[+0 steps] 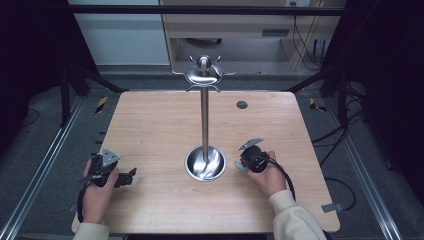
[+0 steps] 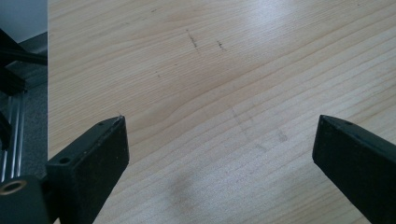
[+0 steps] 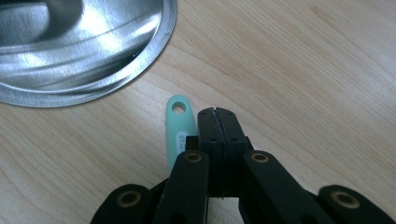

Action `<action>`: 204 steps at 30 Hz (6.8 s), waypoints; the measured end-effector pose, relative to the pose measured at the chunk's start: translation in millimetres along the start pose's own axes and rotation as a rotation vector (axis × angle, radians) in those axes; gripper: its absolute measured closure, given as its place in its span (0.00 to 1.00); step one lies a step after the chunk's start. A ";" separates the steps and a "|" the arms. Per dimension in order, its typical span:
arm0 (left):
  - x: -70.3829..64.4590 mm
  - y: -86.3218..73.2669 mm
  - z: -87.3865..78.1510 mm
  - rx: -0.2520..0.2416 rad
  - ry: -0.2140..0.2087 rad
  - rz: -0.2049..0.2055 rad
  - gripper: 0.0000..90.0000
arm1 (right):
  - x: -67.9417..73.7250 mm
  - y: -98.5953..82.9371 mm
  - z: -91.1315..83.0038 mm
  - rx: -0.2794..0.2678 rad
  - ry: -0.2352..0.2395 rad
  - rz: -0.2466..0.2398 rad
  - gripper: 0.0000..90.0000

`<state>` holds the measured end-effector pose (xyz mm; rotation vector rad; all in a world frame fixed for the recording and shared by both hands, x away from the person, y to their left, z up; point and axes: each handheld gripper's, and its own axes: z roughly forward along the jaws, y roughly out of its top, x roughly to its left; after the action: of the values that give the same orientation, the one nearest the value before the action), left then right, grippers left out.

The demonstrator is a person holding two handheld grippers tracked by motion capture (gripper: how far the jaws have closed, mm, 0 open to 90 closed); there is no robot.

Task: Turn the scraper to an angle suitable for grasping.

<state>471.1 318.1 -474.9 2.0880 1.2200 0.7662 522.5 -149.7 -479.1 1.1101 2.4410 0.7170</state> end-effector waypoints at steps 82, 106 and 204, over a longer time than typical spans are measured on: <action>-4.5 -2.0 1.3 0.021 -0.002 0.025 0.04 | 30.2 28.3 0.1 0.396 0.248 -0.287 0.76; -5.2 -2.0 1.8 0.027 -0.007 0.033 0.04 | 28.5 30.0 -9.1 0.377 0.236 -0.287 0.83; -3.6 -1.3 -3.5 -0.010 0.019 0.013 0.04 | -10.9 80.9 -192.0 -0.371 0.202 -0.118 0.83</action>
<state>466.3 316.2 -474.2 2.0869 1.2113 0.7977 478.1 -169.5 -276.2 0.7759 2.3722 1.2321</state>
